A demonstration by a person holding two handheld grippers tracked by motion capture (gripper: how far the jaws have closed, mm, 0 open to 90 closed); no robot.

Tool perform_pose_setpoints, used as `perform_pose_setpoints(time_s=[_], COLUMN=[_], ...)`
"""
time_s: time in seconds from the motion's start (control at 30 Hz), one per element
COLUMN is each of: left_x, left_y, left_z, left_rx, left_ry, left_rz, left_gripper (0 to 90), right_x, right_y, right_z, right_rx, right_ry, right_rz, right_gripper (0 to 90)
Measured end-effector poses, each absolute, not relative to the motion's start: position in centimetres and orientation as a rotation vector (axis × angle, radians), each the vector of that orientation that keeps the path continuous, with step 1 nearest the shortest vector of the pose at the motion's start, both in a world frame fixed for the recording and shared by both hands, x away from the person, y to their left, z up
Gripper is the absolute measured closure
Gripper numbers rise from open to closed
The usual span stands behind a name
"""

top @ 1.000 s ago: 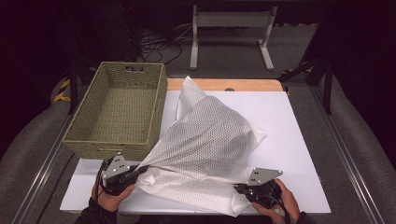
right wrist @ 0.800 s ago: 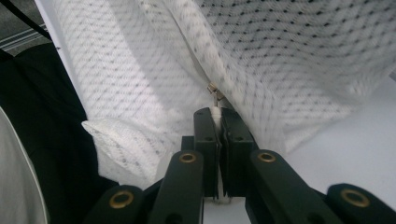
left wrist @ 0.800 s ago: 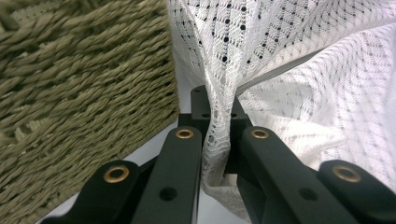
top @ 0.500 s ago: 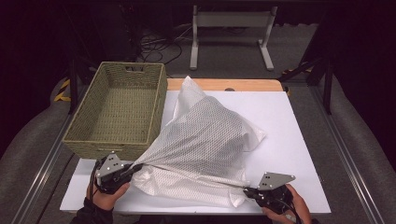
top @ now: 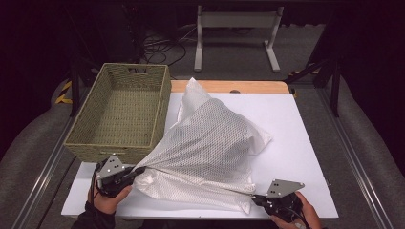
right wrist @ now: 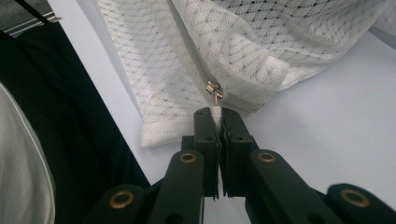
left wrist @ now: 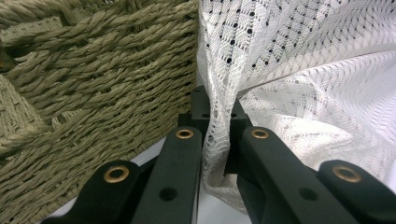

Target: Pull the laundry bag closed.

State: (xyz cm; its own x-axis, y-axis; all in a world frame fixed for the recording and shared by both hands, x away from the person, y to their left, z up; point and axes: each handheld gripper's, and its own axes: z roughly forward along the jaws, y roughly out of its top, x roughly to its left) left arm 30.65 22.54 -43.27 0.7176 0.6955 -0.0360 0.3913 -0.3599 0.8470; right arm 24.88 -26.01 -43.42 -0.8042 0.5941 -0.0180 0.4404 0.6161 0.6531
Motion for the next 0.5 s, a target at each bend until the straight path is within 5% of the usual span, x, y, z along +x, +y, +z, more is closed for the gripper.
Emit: perform_pose_setpoints(time_s=[0.5], left_x=[30.48], left_y=[22.4], left_z=[-43.69], left_rx=[2.004], left_ry=[0.812], left_rz=[0.388], left_gripper=[87.1], right_x=[24.26], right_y=[-26.36], right_z=[-43.12], right_rx=[0.844], right_ry=[2.594], right_rz=[0.987], right_gripper=[86.4])
